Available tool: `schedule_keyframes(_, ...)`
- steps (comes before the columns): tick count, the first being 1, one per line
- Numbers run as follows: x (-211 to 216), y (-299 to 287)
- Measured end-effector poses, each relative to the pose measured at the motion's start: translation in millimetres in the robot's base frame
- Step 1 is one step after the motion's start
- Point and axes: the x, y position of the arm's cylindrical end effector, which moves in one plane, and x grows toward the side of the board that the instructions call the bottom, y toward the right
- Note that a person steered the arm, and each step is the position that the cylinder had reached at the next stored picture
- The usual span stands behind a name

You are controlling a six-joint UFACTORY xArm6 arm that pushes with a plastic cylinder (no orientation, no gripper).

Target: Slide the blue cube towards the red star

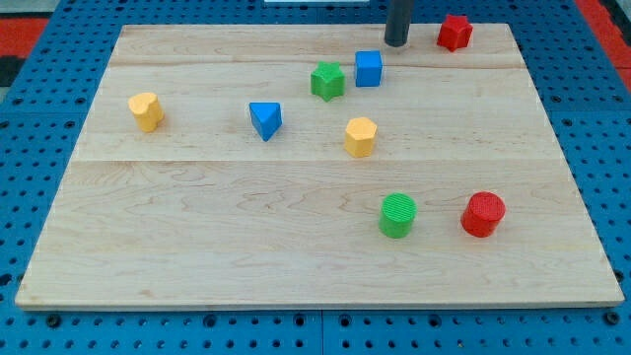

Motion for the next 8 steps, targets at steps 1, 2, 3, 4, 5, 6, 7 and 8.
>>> schedule_keyframes(1,7.3,-18.1)
schedule_keyframes(2,9.3,-43.8)
schedule_keyframes(3,30.7,-60.4)
schedule_keyframes(4,44.0,-74.6)
schedule_keyframes(5,52.4,-88.0)
schedule_keyframes(6,66.6,-96.2)
schedule_keyframes(7,81.4,-87.2)
schedule_keyframes(8,81.4,-77.2)
